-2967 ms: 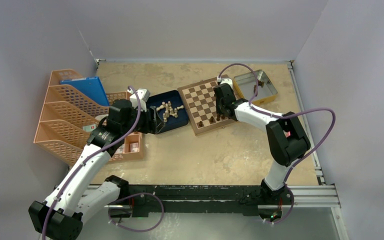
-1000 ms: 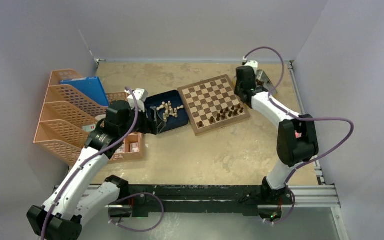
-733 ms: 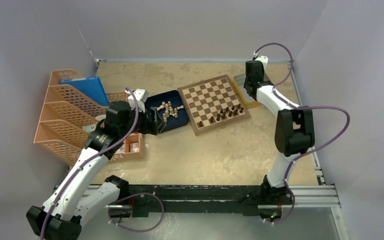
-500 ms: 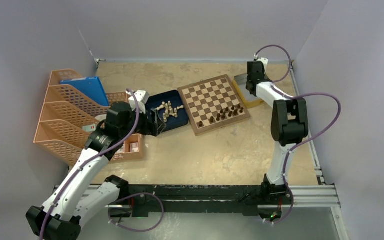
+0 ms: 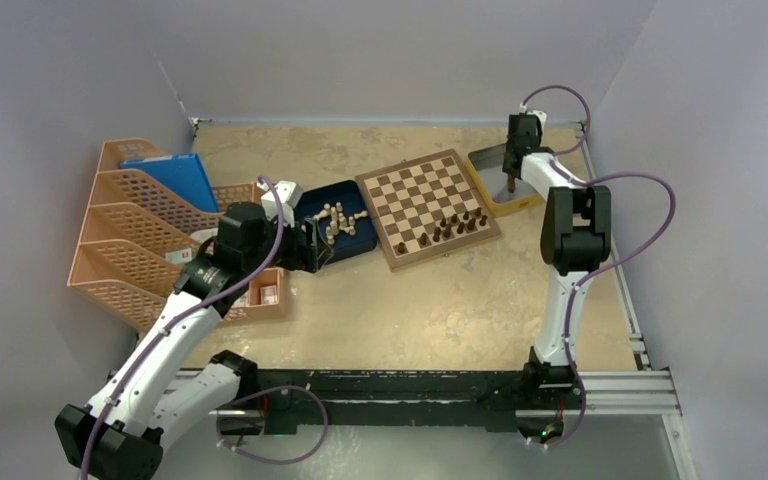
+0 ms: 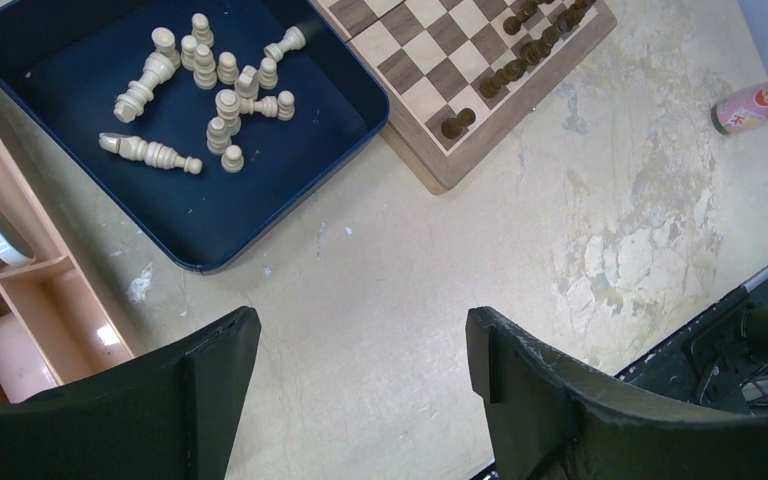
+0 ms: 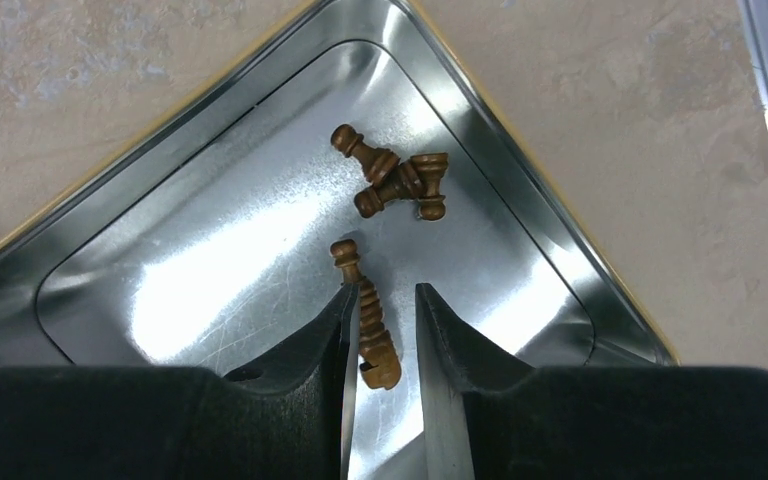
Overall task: Set up the chess pieces on the board
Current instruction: Pick up the chess piece from the storage box.
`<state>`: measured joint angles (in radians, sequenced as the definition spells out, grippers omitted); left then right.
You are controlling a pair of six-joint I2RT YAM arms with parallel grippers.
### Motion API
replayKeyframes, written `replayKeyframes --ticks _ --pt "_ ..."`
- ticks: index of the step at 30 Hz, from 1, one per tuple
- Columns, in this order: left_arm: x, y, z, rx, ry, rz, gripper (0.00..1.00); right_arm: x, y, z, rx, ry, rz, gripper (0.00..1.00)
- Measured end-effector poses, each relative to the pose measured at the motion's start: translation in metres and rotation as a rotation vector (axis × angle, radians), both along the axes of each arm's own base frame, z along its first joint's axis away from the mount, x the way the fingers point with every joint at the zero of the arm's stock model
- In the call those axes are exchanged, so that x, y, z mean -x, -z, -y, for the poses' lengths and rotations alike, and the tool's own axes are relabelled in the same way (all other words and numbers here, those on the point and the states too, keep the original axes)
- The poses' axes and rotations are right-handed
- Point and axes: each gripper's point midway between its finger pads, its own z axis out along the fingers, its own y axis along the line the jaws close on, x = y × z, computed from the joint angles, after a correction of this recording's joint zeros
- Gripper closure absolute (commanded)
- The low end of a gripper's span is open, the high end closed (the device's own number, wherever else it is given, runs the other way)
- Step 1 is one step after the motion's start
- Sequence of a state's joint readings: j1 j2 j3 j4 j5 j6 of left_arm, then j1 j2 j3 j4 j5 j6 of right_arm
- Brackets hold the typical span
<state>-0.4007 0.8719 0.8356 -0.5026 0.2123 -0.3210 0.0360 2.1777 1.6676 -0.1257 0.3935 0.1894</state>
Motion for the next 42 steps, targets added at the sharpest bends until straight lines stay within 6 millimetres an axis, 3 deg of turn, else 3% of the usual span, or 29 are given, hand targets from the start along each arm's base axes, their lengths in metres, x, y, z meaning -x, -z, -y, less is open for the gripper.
replayKeyframes --ticks 9,17,29,36,42 --pt "-0.001 0.000 -0.001 -0.004 -0.007 0.002 0.25 0.000 0.009 -0.009 -0.064 -0.060 -0.014 0.68" --pt "-0.001 0.000 -0.001 -0.003 -0.007 0.002 0.26 0.006 0.034 -0.013 -0.089 -0.080 -0.062 0.67" --pt "-0.001 0.000 -0.001 -0.003 -0.007 0.002 0.29 0.003 0.036 -0.015 -0.100 -0.092 -0.053 0.81" --pt "-0.001 0.000 -0.001 -0.003 -0.006 0.002 0.30 0.014 0.027 -0.020 -0.100 -0.094 -0.049 0.83" --pt "0.000 0.000 -0.001 -0.001 -0.005 0.001 0.31 0.018 -0.021 -0.034 -0.094 -0.107 0.041 0.84"
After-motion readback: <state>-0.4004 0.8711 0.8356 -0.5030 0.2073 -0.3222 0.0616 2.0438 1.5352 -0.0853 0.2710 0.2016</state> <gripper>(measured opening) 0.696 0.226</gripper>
